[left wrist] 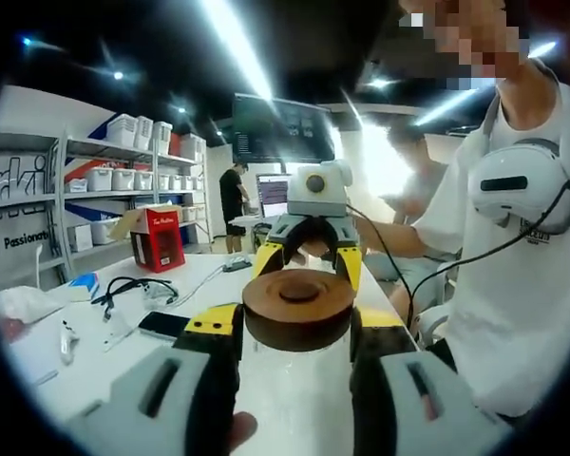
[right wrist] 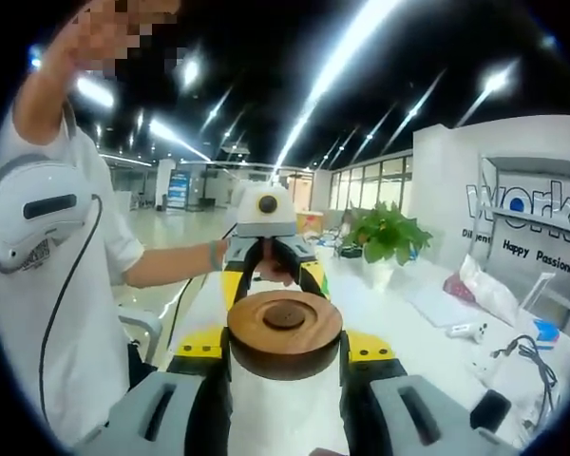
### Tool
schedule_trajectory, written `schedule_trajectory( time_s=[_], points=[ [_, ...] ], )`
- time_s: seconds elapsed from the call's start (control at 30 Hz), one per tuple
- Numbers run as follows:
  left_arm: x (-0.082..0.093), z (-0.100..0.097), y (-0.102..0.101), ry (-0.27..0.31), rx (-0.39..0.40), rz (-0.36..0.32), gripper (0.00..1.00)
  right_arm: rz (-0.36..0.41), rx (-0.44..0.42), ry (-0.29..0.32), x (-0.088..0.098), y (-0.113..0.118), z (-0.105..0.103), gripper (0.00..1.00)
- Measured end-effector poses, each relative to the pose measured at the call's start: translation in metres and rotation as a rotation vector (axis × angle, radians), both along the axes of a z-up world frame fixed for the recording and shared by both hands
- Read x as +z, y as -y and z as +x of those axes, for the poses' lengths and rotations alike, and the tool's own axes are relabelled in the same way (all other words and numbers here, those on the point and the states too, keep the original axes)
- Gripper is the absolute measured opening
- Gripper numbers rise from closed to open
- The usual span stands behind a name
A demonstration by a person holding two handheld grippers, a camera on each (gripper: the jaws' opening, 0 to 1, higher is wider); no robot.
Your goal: Clamp the coffee can twist off the lid put the lid on the table pick up the lid cover the can tighten the lid
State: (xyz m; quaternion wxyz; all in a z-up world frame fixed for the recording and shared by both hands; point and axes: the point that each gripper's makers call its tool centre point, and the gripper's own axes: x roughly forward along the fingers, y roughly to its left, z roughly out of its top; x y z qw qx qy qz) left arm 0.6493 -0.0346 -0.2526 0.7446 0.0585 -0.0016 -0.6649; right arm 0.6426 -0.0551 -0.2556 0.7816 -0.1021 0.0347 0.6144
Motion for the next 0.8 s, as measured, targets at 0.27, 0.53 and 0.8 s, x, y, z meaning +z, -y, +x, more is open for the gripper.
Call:
schedule_trajectory(
  time_s=[0.27,0.53,0.8],
  points=[
    [-0.003,0.001,0.0,-0.013,-0.003,-0.005,0.34,0.004,0.0,-0.015,-0.004,0.0,0.001,0.4],
    [-0.009,0.001,0.0,-0.023,-0.002,0.001,0.34,-0.002,0.004,-0.021,-0.01,-0.001,0.001,0.4],
    [-0.009,0.002,0.001,-0.041,-0.006,-0.009,0.34,0.02,0.006,-0.043,-0.012,0.001,0.001,0.4]
  ],
)
